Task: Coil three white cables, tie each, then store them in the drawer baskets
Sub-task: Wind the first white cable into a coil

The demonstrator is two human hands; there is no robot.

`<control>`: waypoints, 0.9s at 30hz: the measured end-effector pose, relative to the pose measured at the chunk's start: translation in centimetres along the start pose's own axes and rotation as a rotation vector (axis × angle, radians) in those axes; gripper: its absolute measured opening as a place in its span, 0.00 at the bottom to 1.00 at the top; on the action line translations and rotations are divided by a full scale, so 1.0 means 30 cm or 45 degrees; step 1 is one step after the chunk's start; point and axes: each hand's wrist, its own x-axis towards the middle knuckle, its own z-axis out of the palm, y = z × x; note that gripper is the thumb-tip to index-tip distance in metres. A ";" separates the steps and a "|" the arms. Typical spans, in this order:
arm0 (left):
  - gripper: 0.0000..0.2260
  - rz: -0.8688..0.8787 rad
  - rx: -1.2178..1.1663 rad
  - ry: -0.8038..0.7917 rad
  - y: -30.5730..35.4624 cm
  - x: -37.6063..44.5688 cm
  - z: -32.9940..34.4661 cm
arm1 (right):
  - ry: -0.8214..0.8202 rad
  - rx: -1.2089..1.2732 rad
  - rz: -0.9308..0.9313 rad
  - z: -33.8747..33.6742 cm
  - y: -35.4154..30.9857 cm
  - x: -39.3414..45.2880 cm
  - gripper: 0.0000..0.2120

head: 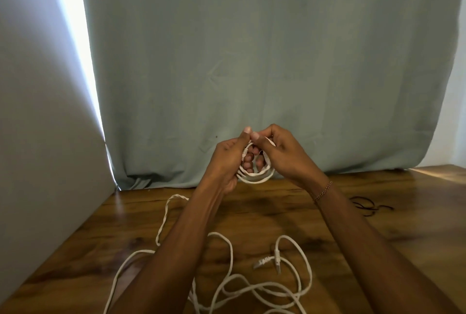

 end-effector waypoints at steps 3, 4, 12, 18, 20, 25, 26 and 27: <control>0.23 -0.060 -0.084 -0.077 0.006 -0.004 -0.006 | 0.046 -0.064 -0.084 0.014 -0.005 -0.012 0.13; 0.22 -0.087 -0.147 -0.107 0.006 -0.002 -0.010 | 0.068 -0.051 -0.106 0.020 -0.003 -0.014 0.12; 0.23 -0.214 -0.344 -0.280 0.009 0.024 -0.035 | 0.286 0.674 0.108 0.094 -0.005 -0.024 0.10; 0.17 -0.367 -0.431 -0.382 0.013 0.024 -0.077 | 0.141 0.904 0.295 0.103 -0.001 -0.012 0.22; 0.16 -0.380 -0.444 -0.378 0.022 0.022 -0.089 | 0.096 0.870 0.280 0.101 0.005 -0.009 0.21; 0.14 -0.372 -0.378 -0.352 0.021 0.025 -0.104 | 0.092 0.758 0.233 0.116 0.012 -0.025 0.20; 0.13 -0.354 -0.369 -0.347 0.022 0.022 -0.104 | 0.082 0.724 0.211 0.115 0.012 -0.028 0.21; 0.14 -0.335 -0.344 -0.328 0.020 0.022 -0.106 | 0.067 0.658 0.171 0.116 0.013 -0.032 0.19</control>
